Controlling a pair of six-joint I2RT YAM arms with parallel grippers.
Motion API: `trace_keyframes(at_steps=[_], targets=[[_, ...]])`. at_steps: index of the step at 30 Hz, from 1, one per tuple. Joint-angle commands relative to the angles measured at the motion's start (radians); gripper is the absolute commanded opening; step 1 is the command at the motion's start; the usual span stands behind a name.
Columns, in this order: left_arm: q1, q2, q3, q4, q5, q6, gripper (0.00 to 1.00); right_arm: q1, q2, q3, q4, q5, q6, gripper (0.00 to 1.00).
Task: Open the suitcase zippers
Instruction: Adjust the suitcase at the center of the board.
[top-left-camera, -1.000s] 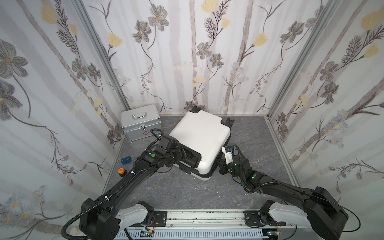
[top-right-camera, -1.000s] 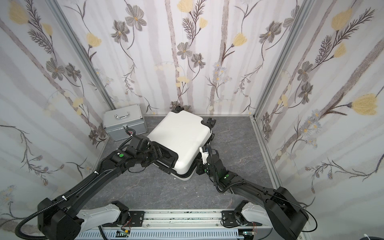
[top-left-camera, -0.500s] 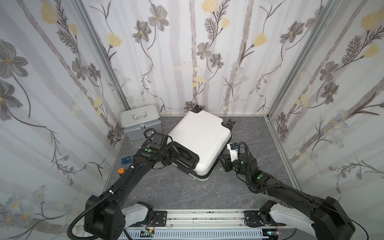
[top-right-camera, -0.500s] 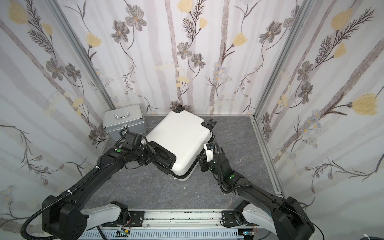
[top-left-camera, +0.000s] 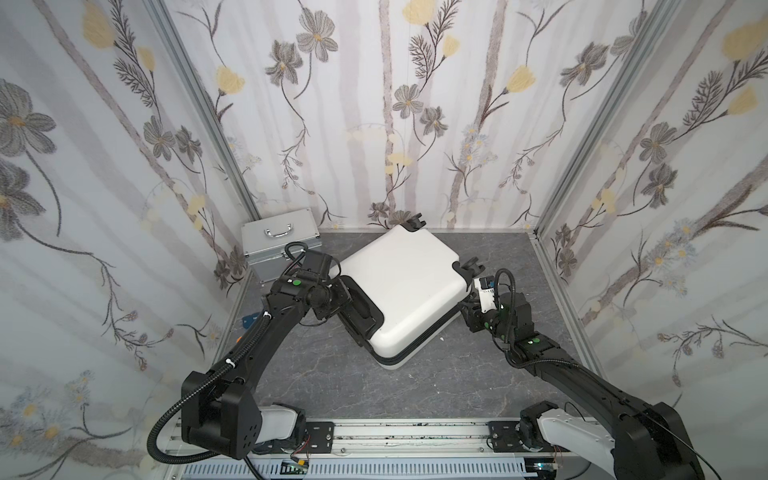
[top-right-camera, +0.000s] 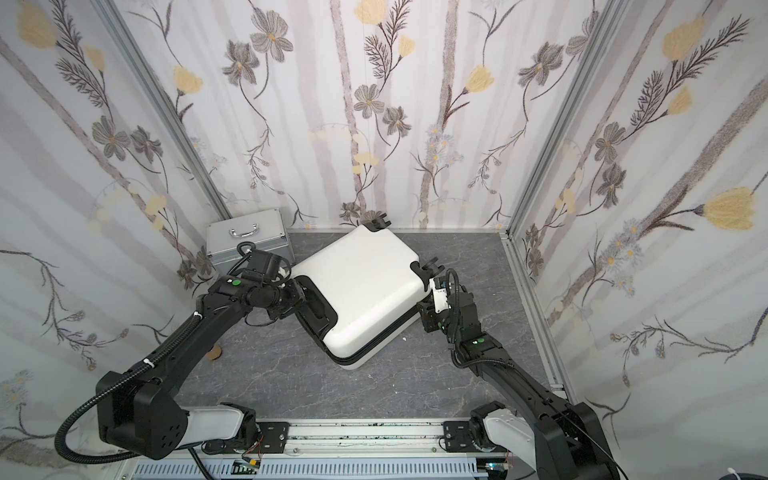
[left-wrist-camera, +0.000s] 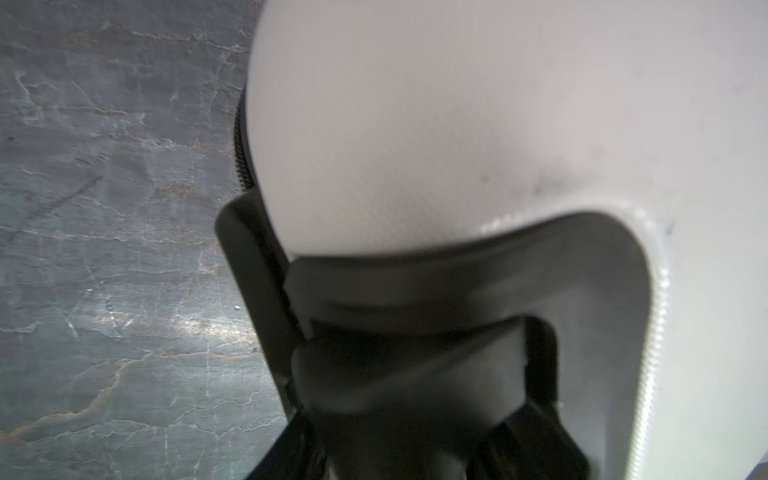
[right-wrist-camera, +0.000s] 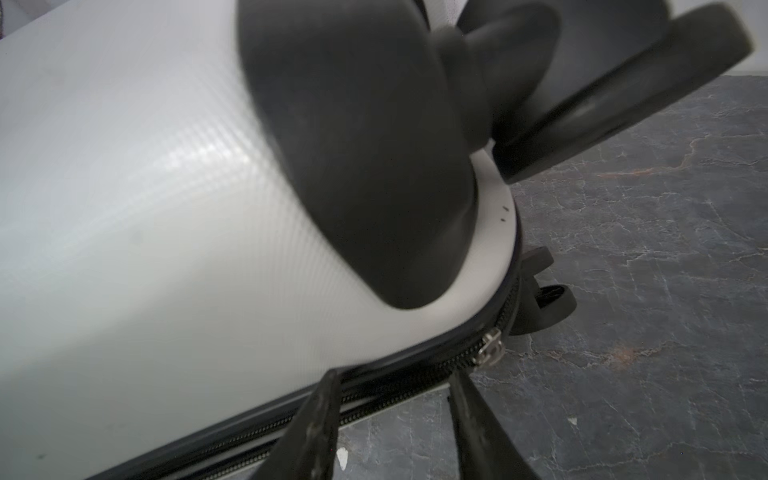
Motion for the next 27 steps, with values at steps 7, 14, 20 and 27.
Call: trace_keyframes(at_steps=[7, 14, 20, 27], targets=[[0.012, 0.106, 0.167, -0.117, -0.163, 0.188, 0.49, -0.101, -0.120, 0.020, 0.004, -0.231, -0.036, 0.52], [0.013, 0.146, 0.192, -0.124, -0.114, 0.198, 0.61, -0.182, -0.246, 0.016, -0.106, -0.247, -0.028, 0.61], [0.013, 0.197, 0.230, -0.107, -0.133, 0.233, 0.58, -0.267, -0.205, 0.129, -0.125, -0.322, -0.050, 0.67], [0.012, 0.278, 0.279, -0.117, -0.103, 0.246, 0.58, -0.278, 0.000, 0.426, -0.279, -0.290, -0.215, 0.73]])
